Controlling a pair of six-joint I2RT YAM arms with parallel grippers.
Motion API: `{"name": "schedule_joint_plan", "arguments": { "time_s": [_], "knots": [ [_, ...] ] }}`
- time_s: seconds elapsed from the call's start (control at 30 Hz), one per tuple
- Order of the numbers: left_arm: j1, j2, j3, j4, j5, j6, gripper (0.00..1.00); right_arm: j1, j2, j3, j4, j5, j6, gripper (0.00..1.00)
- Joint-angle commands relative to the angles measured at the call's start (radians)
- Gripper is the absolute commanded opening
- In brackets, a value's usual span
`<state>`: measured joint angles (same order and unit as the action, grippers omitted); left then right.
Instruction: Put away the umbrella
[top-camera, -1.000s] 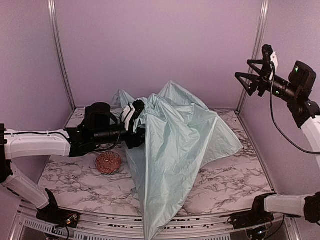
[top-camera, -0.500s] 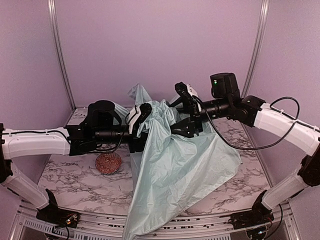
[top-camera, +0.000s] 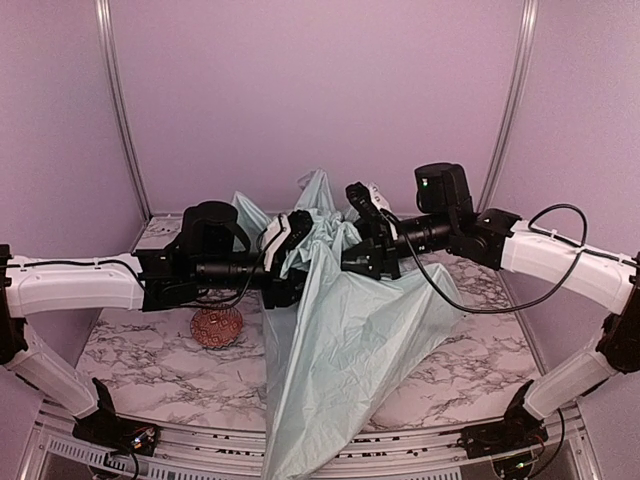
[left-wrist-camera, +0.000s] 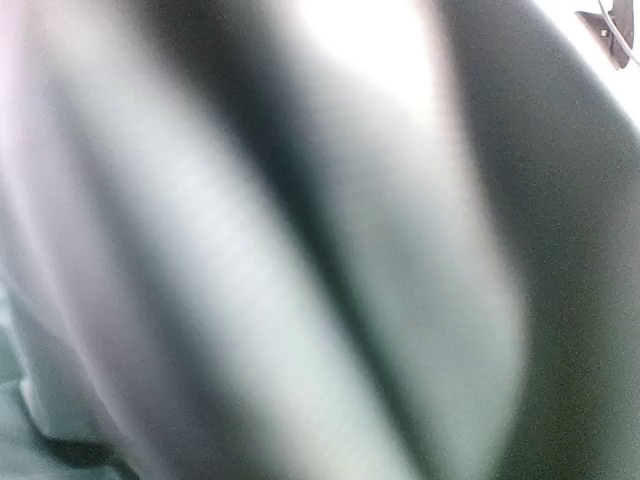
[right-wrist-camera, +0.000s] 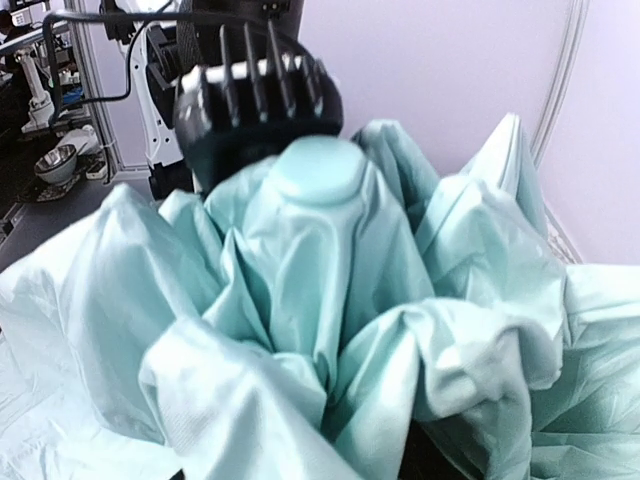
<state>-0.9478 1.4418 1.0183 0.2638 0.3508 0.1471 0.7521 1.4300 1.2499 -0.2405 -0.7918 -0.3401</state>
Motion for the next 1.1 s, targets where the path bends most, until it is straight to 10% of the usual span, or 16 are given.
{"name": "schedule_joint_plan", "arguments": {
  "time_s": [0.0,0.2,0.8,1.07],
  "knots": [
    [-0.003,-0.017,0.019,0.074,-0.084,-0.005,0.19,-0.033,-0.073,-0.089,0.163,-0.007,0.075,0.33],
    [-0.002,-0.008,0.007,0.069,-0.179,-0.016,0.33,-0.08,-0.095,-0.164,0.262,-0.018,0.17,0.1],
    [0.036,-0.081,-0.045,-0.071,-0.223,0.091,0.97,-0.161,-0.137,-0.248,0.332,0.006,0.26,0.01],
    [0.031,-0.157,0.01,-0.197,-0.191,0.026,0.88,-0.186,-0.131,-0.205,0.36,0.427,0.411,0.01]
  ]
}}
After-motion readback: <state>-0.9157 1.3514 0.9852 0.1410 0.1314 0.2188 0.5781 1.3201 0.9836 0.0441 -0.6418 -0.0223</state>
